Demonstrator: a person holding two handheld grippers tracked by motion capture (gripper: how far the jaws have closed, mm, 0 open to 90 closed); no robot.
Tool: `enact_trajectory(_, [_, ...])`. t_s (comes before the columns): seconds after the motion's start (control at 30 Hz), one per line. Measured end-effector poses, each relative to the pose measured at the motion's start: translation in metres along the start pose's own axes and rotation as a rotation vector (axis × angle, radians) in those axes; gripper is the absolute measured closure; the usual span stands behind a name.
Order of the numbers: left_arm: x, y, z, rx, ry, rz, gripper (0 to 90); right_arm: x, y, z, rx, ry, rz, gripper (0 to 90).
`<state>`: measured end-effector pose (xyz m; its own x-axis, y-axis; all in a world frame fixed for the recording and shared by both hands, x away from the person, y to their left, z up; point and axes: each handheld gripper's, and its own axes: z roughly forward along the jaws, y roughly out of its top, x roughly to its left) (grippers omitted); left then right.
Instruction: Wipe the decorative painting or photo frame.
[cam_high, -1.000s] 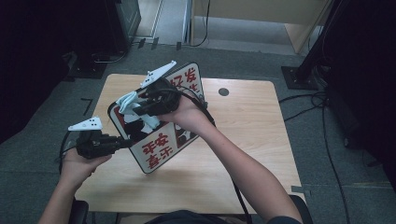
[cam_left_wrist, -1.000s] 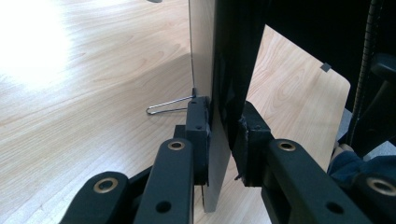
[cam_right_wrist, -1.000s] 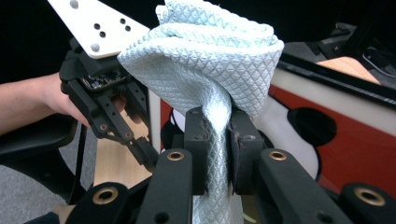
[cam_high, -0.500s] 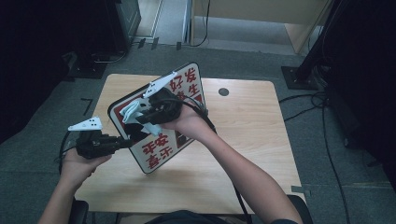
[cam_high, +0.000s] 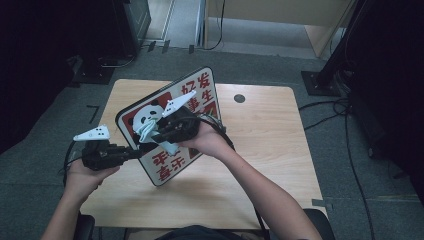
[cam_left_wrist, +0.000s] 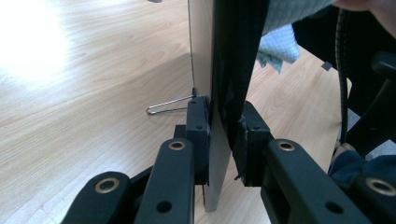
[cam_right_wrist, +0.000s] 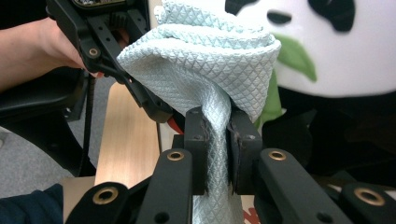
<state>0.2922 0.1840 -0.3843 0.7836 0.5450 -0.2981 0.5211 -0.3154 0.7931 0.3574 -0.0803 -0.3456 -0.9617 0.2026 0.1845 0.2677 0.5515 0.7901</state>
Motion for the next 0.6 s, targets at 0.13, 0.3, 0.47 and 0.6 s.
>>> enact_trajectory(0.13, [0.0,0.0,0.0,0.001,0.0,0.0,78.4,-0.002,-0.009,0.003,-0.001,0.014,0.002,80.4])
enact_trajectory(0.3, [0.0,0.0,0.0,0.001,0.0,0.001,78.4,-0.003,-0.02,0.008,0.012,0.02,0.011,80.4])
enact_trajectory(0.47, [0.0,0.0,0.0,0.002,-0.003,0.0,78.3,-0.003,-0.031,0.013,0.01,0.028,0.021,80.2])
enact_trajectory(0.6, [0.0,0.0,0.0,0.001,-0.003,0.0,78.3,-0.004,-0.04,0.016,0.001,0.035,0.024,80.3])
